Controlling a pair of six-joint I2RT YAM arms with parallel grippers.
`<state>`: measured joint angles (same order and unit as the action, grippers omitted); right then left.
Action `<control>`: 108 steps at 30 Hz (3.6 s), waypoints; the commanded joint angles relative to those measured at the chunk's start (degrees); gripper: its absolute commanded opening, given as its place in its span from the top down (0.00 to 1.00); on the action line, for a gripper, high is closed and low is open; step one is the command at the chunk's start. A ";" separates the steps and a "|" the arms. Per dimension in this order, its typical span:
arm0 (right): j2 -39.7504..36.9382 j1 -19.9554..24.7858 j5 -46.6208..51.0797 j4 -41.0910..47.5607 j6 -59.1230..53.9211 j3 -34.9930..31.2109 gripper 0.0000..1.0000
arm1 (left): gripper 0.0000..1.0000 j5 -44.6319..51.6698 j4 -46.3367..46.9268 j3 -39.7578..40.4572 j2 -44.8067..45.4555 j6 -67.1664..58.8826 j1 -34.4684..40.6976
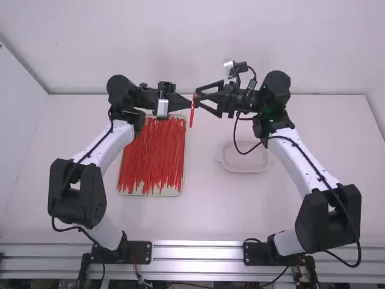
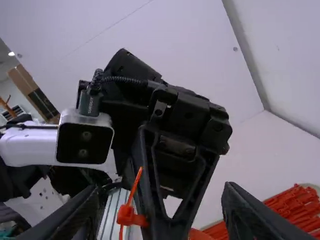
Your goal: Fasten the cable tie
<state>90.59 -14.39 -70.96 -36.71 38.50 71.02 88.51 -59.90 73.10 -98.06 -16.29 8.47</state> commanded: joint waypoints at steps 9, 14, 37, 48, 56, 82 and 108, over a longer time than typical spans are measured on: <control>-0.24 -2.60 0.96 -0.63 2.03 1.27 0.44 | 0.98 0.37 -0.15 -0.42 0.22 0.02 0.55; -0.24 -2.36 0.90 -0.61 1.99 1.27 0.66 | 0.98 0.39 -0.17 -0.42 0.22 0.02 0.57; -0.24 -2.91 0.70 -0.63 -1.55 1.27 1.00 | 0.98 0.42 6.29 -0.44 0.22 -0.22 0.55; -0.24 -2.91 0.70 -0.57 -4.02 1.27 1.00 | 0.98 -4.66 20.50 -1.75 0.22 -8.24 0.59; -0.24 -2.82 0.72 -0.61 -4.07 1.27 1.00 | 0.98 -5.68 19.61 -5.44 0.22 -9.01 0.52; -0.24 -1.73 1.99 -0.59 -4.04 1.27 1.00 | 0.98 -13.20 24.37 -9.81 0.22 -4.09 0.52; -0.26 -0.96 4.37 -6.32 0.52 1.27 1.00 | 0.98 -17.70 32.68 -15.76 0.22 -9.29 0.55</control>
<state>91.72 -15.49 -67.20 -40.62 37.60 70.85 73.60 -28.32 60.14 -97.12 -25.15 8.84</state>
